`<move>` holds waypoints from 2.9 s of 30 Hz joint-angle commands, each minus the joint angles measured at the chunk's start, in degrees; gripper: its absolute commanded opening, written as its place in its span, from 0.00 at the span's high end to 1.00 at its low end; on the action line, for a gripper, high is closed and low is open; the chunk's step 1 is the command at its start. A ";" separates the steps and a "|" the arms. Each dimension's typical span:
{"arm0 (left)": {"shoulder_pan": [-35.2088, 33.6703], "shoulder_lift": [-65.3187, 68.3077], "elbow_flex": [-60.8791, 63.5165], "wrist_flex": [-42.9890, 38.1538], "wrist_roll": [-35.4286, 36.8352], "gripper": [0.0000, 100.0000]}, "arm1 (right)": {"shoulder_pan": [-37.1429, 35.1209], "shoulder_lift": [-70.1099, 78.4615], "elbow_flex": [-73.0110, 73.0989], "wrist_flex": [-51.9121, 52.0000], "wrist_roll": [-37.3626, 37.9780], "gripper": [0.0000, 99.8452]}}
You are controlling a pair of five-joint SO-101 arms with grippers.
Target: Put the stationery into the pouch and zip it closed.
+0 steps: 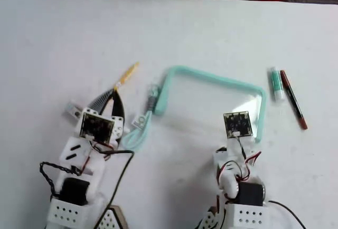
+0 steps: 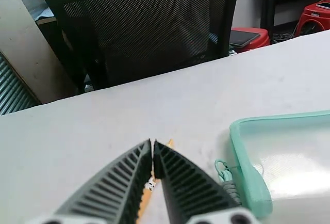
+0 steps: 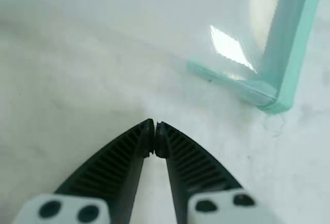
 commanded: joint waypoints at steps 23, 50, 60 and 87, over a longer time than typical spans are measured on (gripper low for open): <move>0.57 -0.57 -0.70 -1.58 -0.53 0.97 | -0.40 -0.31 0.53 -0.40 0.44 0.98; 0.13 -0.57 -0.70 -1.41 -0.53 0.97 | -0.40 -0.31 0.53 -0.40 0.44 0.98; 2.42 -0.40 -0.44 -1.23 -5.89 0.97 | -0.40 -0.31 0.53 -0.40 0.44 0.98; -13.41 33.80 -18.99 -4.48 11.43 0.92 | -2.33 -0.40 0.44 -2.77 0.62 0.98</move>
